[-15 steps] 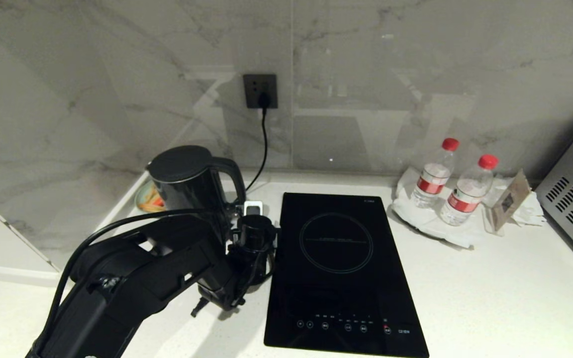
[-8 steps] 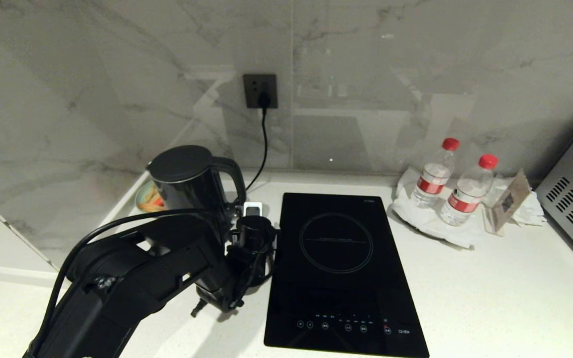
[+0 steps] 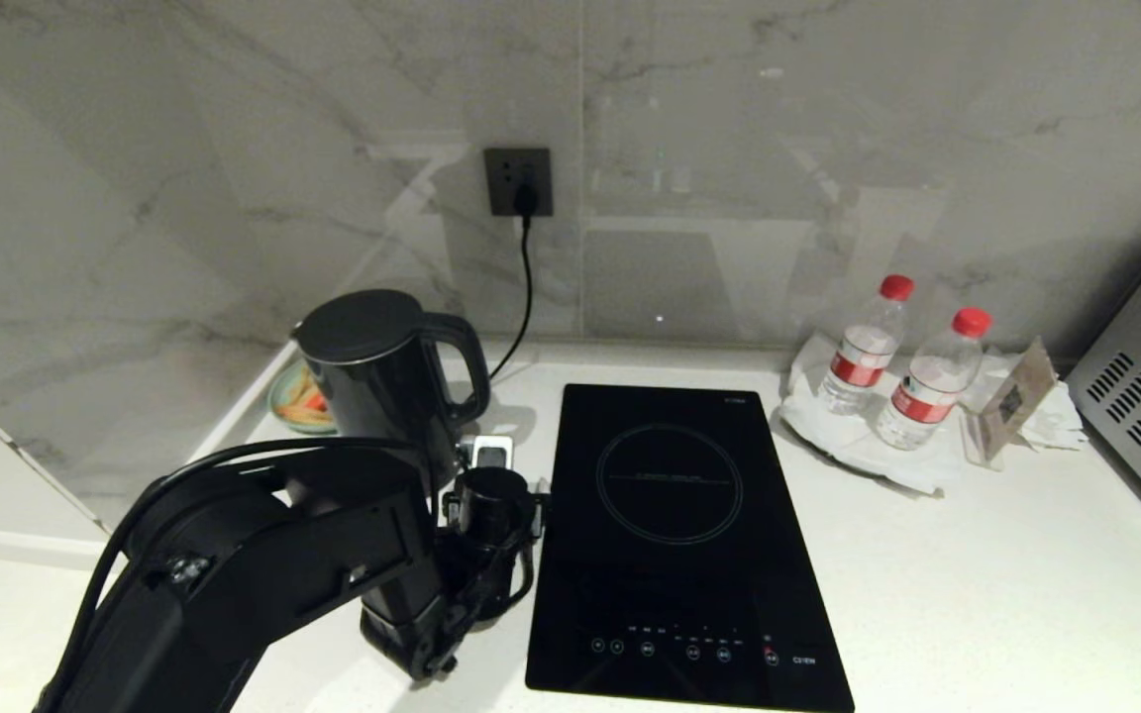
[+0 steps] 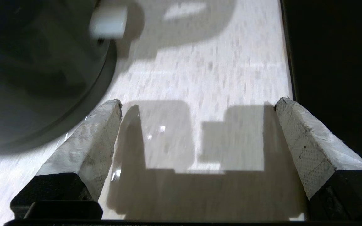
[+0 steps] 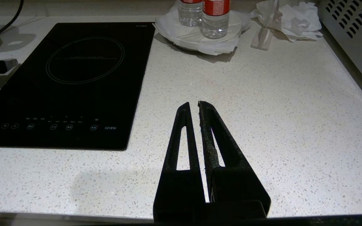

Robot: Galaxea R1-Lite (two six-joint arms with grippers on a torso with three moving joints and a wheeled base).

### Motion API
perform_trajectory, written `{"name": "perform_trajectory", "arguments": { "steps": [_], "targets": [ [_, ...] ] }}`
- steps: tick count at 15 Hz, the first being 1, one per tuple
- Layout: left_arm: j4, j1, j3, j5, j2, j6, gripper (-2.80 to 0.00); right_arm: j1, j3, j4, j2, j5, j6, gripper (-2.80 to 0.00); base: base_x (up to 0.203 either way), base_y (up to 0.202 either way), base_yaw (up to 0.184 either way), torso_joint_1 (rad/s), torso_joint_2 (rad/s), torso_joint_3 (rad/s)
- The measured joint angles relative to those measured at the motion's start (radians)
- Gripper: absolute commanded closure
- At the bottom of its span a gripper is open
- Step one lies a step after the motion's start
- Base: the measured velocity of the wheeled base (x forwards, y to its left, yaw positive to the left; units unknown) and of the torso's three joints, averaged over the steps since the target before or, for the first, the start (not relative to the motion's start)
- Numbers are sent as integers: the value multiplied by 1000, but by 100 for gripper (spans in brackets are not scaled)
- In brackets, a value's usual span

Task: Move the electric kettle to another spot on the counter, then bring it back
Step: Finish boiling water, then pick up the kettle

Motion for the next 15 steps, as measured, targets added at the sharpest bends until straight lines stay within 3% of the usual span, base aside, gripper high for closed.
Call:
{"name": "perform_trajectory", "arguments": {
  "steps": [7,10,15],
  "targets": [
    [-16,-23,267,-70,-309,-51,-280,0,0,0,0,0,0,0,0,0,0,0,0,0],
    [80,-23,240,-82,-411,-51,-280,0,0,0,0,0,0,0,0,0,0,0,0,0],
    [180,-9,71,-79,-434,-48,-280,0,0,-1,0,0,0,0,0,0,0,0,0,0]
  ]
}}
